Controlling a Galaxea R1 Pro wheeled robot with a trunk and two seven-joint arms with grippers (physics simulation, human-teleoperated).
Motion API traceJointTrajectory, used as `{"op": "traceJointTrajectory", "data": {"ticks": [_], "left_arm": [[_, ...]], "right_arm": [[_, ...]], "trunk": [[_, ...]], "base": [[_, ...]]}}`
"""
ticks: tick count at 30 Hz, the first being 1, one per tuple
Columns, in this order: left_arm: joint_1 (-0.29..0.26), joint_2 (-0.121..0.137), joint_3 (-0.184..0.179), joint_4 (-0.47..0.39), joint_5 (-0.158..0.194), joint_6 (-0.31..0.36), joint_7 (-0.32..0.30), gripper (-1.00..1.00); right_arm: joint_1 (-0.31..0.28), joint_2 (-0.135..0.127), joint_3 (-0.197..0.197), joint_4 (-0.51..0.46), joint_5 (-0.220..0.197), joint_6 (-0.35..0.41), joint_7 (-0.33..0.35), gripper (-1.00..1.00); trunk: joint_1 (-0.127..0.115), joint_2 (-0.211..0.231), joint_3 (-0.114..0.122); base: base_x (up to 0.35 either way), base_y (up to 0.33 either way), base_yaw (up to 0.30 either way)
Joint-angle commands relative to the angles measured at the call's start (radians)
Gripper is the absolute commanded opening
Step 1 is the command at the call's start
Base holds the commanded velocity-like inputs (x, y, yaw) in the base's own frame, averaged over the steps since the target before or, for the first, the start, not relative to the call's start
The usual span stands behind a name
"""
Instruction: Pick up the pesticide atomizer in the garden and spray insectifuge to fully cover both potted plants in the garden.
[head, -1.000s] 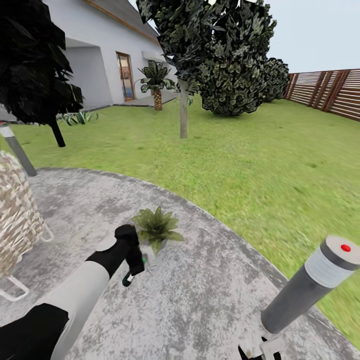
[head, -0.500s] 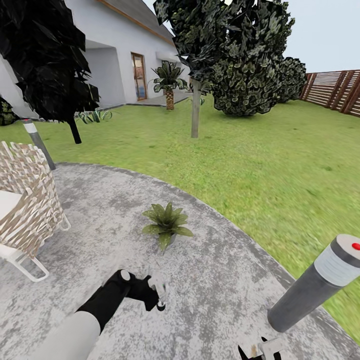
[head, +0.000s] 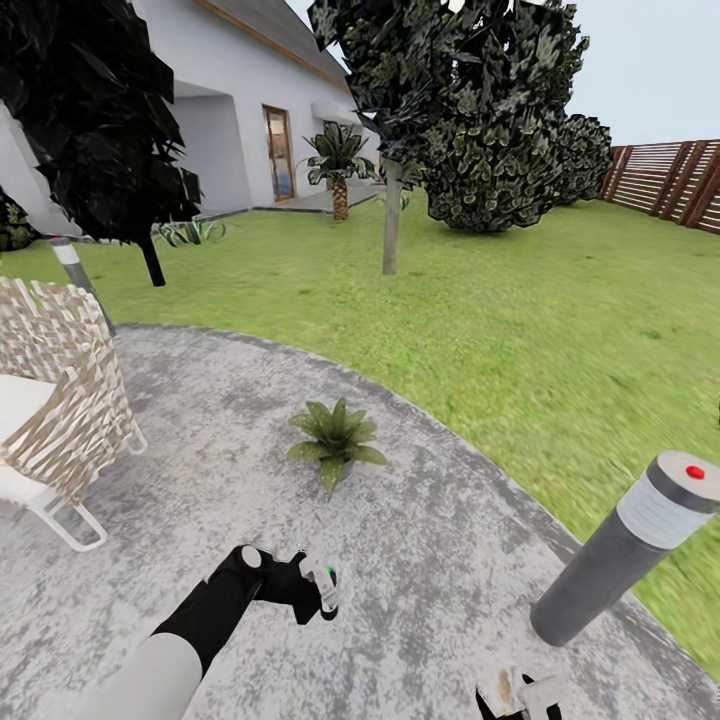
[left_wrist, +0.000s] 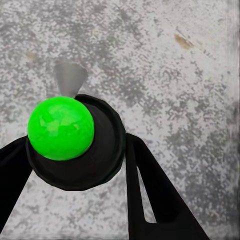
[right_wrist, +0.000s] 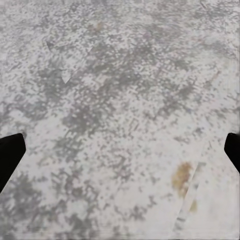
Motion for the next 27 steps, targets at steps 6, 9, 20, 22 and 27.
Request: {"op": "traceJointTrajectory", "data": {"ticks": [6, 9, 20, 22, 27], "left_arm": [[0.0, 0.001, 0.018, -0.003, -0.001, 0.01, -0.005, -1.0], [-0.001, 0.001, 0.032, -0.004, -0.001, 0.01, -0.006, -1.0], [0.0, 0.002, 0.033, 0.001, -0.001, 0.008, -0.008, -1.0], [0.003, 0.002, 0.032, 0.003, -0.002, 0.007, -0.009, -1.0], [0.005, 0.005, 0.025, 0.017, -0.007, 0.005, -0.018, -1.0]], "right_arm": [[-0.001, 0.0, -0.007, -0.019, 0.01, -0.002, 0.014, 1.0], [-0.001, 0.002, -0.007, -0.141, 0.009, 0.0, 0.018, 1.0], [-0.017, 0.004, 0.313, -0.293, 0.012, 0.068, 0.143, 1.0], [-0.039, 0.003, 0.414, -0.352, 0.012, 0.153, 0.225, 1.0], [-0.073, 0.003, 0.491, -0.546, 0.01, 0.364, 0.396, 1.0]], "trunk": [[-0.001, 0.0, -0.001], [-0.001, 0.0, -0.001], [-0.001, 0.0, -0.001], [-0.001, 0.0, -0.001], [-0.001, 0.0, -0.001]], "base": [[-0.169, 0.169, 0.0], [-0.01, 0.037, 0.0], [-0.001, 0.002, 0.0], [0.0, 0.0, 0.0], [0.0, 0.0, 0.0]]}}
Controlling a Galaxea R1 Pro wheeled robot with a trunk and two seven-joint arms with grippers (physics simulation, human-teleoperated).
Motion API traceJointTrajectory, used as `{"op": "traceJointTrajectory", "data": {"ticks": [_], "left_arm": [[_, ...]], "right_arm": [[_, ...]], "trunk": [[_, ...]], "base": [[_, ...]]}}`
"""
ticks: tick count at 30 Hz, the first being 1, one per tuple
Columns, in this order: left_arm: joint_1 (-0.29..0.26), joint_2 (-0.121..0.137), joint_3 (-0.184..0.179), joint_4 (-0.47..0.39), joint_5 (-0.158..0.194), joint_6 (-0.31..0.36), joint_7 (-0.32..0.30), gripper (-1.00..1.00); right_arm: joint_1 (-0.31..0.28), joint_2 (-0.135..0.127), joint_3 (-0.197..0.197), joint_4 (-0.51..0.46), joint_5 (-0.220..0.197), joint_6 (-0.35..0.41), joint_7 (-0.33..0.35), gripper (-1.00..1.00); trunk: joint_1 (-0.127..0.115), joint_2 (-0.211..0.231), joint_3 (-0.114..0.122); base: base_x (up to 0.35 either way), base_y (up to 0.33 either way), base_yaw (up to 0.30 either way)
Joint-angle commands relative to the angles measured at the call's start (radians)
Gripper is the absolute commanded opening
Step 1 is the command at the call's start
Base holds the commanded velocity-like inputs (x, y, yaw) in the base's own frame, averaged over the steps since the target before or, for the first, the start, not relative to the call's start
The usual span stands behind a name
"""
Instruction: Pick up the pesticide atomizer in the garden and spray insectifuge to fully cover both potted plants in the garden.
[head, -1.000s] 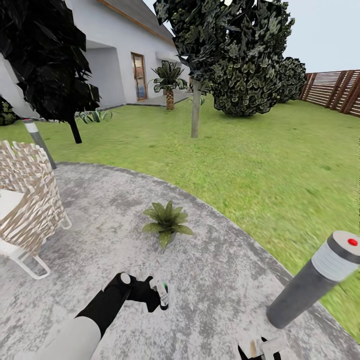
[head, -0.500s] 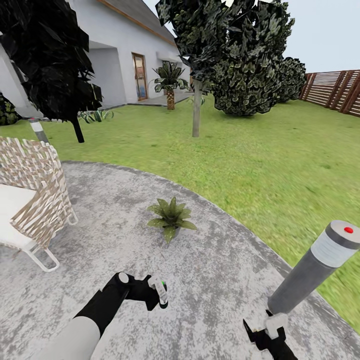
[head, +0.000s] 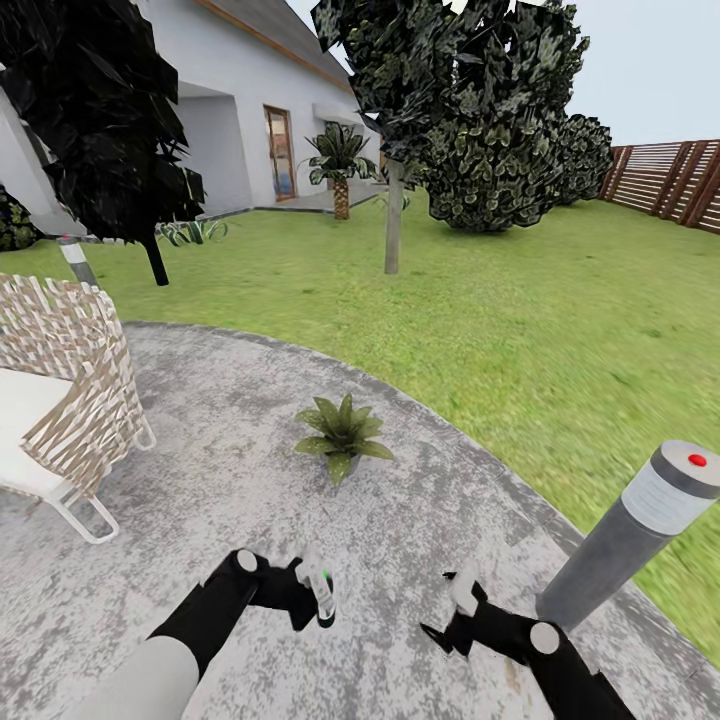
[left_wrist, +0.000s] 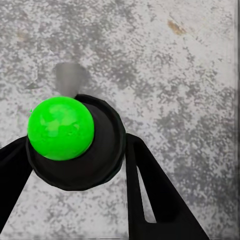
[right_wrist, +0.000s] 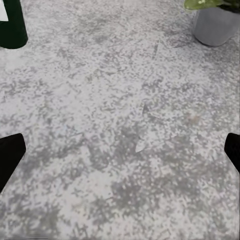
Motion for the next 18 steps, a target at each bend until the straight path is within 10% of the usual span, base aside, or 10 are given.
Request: {"op": "traceJointTrajectory", "data": {"ticks": [1, 8, 9, 18], "left_arm": [[0.0, 0.002, -0.007, 0.001, -0.005, 0.011, -0.014, -1.0], [-0.011, 0.054, -0.046, 0.003, -0.076, 0.012, -0.169, -1.0], [-0.013, 0.057, -0.048, 0.002, -0.09, 0.012, -0.187, -1.0], [-0.014, 0.04, -0.048, 0.003, -0.174, 0.022, -0.208, -1.0]], "right_arm": [[-0.012, 0.001, 0.001, -0.042, 0.011, 0.046, 0.066, 1.0], [-0.065, 0.004, 0.043, -0.112, 0.011, 0.121, 0.244, 1.0], [-0.069, 0.004, 0.065, -0.113, 0.011, 0.122, 0.248, -1.0], [-0.091, 0.006, 0.215, -0.117, 0.01, 0.127, 0.295, -1.0]], "trunk": [[0.0, 0.0, -0.001], [0.0, 0.0, -0.001], [0.0, 0.0, -0.001], [0.0, 0.0, -0.001]], "base": [[0.0, 0.0, 0.0], [0.0, 0.0, 0.0], [0.0, 0.0, 0.0], [0.0, 0.0, 0.0]]}}
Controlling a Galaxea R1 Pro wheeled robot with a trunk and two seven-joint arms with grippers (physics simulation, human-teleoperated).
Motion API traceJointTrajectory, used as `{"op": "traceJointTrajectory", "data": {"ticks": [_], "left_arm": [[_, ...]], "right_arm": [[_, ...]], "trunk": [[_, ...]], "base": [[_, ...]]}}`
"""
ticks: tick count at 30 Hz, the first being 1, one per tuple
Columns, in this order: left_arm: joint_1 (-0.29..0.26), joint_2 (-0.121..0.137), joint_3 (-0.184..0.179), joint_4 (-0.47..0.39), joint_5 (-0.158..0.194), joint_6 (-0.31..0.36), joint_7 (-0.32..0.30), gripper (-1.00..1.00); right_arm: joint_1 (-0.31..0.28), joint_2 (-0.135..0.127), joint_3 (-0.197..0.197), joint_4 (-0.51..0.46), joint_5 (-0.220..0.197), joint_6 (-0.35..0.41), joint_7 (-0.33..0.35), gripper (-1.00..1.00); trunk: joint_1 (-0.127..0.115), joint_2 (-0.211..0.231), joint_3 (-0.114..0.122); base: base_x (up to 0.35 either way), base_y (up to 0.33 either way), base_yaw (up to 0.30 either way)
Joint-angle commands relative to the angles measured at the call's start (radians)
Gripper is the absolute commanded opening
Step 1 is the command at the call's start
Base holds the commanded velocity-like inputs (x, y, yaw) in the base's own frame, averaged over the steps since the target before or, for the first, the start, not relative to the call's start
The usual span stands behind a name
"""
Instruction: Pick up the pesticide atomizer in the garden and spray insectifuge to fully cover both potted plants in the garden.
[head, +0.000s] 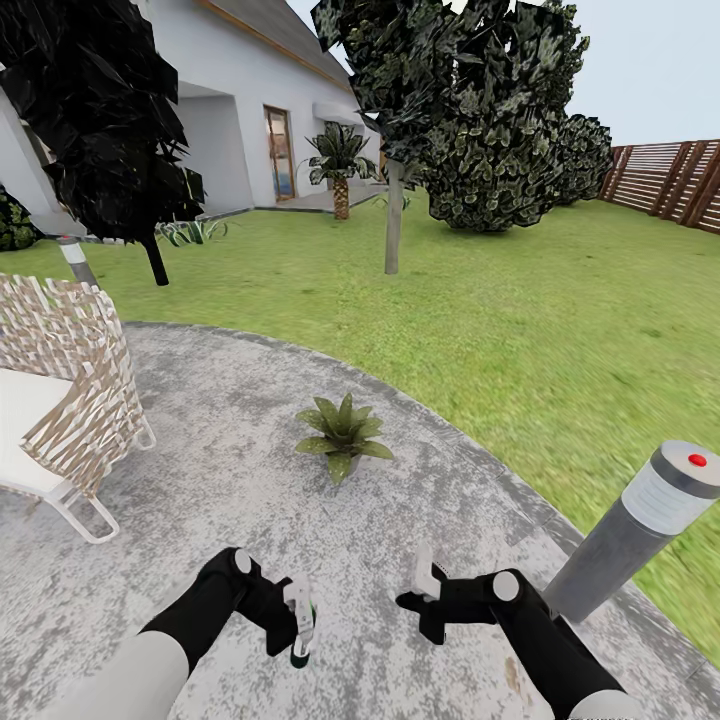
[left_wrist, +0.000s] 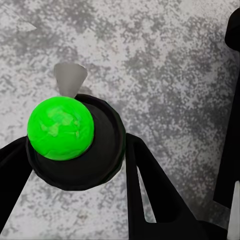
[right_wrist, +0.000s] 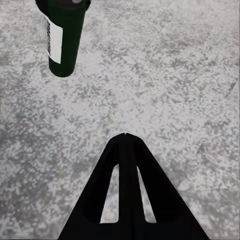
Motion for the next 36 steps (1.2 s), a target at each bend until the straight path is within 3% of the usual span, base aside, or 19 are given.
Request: {"op": "traceJointTrajectory", "data": {"ticks": [1, 3, 7, 9, 20, 26, 30, 36], "left_arm": [[0.0, -0.003, -0.001, -0.002, -0.004, 0.01, -0.005, -1.0], [0.0, -0.014, -0.015, -0.001, -0.011, 0.011, -0.004, -1.0], [0.005, -0.028, -0.078, 0.001, -0.012, 0.012, -0.002, -1.0], [0.007, -0.043, -0.088, 0.002, -0.012, 0.011, -0.002, -1.0], [0.009, -0.113, -0.108, -0.001, -0.02, 0.015, 0.015, -1.0], [0.009, -0.126, -0.111, -0.011, -0.026, 0.017, 0.055, -1.0], [0.009, -0.136, -0.11, -0.012, -0.082, 0.033, 0.07, -1.0], [0.009, -0.137, -0.109, -0.012, -0.092, 0.037, 0.071, -1.0]], "right_arm": [[-0.003, 0.001, 0.008, -0.002, 0.01, -0.01, 0.011, -1.0], [-0.007, 0.016, 0.016, -0.003, 0.009, -0.009, 0.027, -1.0], [-0.008, 0.037, 0.019, -0.003, 0.009, -0.009, 0.033, -1.0], [-0.008, 0.044, 0.019, -0.004, 0.009, -0.009, 0.034, -1.0], [-0.008, 0.05, 0.019, -0.004, 0.009, -0.009, 0.034, -1.0], [-0.008, 0.064, 0.02, -0.005, 0.009, -0.009, 0.034, -1.0], [-0.008, 0.07, 0.021, -0.005, 0.01, -0.009, 0.034, -1.0], [-0.008, 0.072, 0.021, -0.005, 0.011, -0.009, 0.034, -1.0]], "trunk": [[0.0, 0.0, -0.001], [0.0, 0.0, -0.001], [0.0, 0.0, -0.001], [0.0, 0.0, -0.001], [0.0, 0.0, -0.001], [0.0, 0.0, -0.001], [0.0, 0.0, -0.001], [0.0, 0.0, -0.001]], "base": [[0.0, 0.0, 0.0], [0.0, 0.0, 0.0], [0.0, 0.0, 0.0], [0.0, 0.0, 0.0], [0.0, 0.0, 0.0], [0.0, 0.0, 0.0], [0.0, 0.0, 0.0], [0.0, 0.0, 0.0]]}}
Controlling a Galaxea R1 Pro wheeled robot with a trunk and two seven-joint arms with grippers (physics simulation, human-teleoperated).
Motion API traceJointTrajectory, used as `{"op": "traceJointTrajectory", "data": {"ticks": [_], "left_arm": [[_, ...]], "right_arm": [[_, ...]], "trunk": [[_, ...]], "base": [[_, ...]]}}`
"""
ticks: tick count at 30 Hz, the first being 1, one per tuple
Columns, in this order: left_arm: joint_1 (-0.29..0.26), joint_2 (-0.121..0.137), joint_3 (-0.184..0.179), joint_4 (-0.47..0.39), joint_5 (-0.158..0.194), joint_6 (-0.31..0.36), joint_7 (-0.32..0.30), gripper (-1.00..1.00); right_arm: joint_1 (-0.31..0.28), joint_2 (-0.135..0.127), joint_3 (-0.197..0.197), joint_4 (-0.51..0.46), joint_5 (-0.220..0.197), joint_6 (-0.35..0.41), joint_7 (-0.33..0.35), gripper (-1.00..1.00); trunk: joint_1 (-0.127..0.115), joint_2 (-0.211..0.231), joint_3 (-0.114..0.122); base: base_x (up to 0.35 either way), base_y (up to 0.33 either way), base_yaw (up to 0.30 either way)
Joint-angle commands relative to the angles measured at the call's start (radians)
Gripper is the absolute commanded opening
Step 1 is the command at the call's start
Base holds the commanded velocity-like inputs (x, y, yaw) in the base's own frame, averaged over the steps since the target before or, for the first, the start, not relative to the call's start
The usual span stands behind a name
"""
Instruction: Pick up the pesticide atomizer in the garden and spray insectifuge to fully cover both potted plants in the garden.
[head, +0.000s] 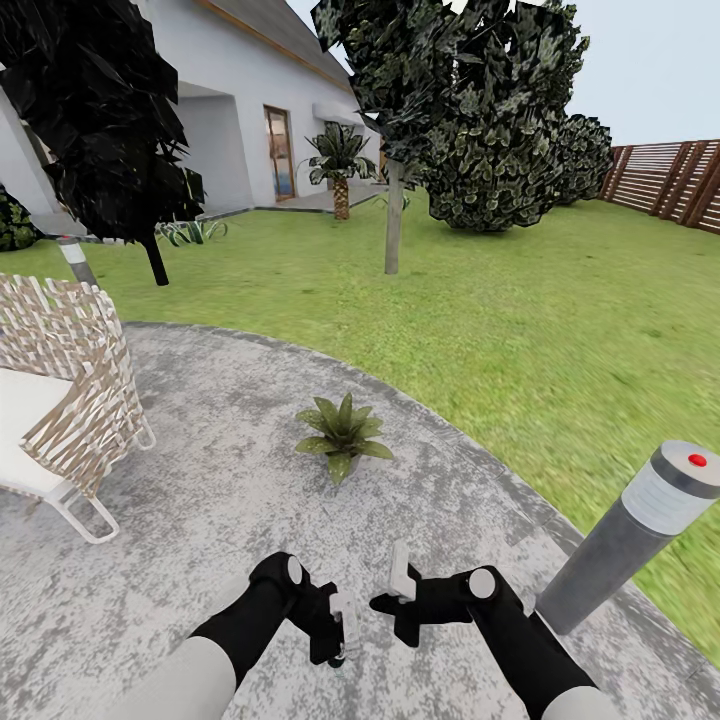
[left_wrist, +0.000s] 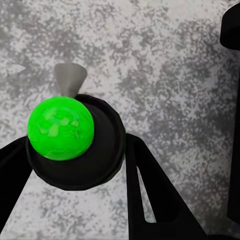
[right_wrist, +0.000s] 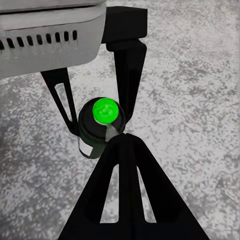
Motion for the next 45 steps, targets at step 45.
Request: {"op": "traceJointTrajectory", "data": {"ticks": [45], "left_arm": [[0.0, -0.011, 0.0, 0.009, 0.16, -0.012, -0.006, -1.0]], "right_arm": [[0.0, 0.001, -0.001, 0.001, 0.012, -0.01, 0.0, -1.0]], "trunk": [[0.0, 0.0, -0.001]], "base": [[0.0, 0.0, 0.0]]}}
